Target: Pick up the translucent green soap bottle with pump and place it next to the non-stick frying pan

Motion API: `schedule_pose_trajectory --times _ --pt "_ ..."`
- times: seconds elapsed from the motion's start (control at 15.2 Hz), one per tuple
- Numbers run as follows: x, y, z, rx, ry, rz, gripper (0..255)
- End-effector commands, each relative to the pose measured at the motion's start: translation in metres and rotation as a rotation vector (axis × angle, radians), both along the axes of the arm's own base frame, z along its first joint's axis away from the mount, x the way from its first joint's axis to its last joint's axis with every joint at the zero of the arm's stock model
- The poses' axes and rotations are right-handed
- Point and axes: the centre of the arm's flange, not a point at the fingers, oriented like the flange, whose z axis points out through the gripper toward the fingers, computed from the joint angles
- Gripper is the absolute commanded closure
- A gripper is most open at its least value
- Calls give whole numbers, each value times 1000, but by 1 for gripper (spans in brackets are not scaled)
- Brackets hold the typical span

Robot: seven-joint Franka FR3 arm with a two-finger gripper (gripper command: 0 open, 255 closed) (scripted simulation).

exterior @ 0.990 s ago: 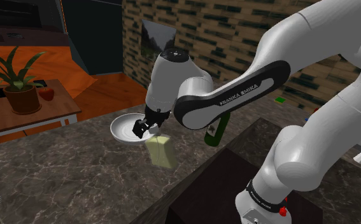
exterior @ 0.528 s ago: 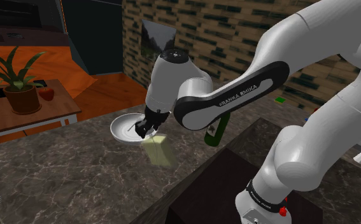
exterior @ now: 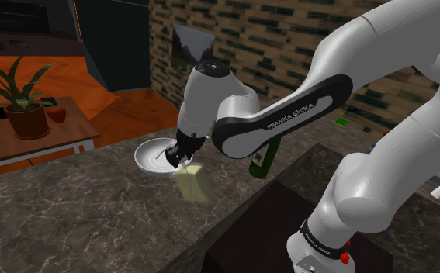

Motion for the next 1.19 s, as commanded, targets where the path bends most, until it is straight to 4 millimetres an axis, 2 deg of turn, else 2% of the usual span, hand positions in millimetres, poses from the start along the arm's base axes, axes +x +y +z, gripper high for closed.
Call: schedule_pose_trajectory --times 0.0,1.12 --pt "0 1 0 1 0 1 255" --pt "0 1 89 1 0 1 255"
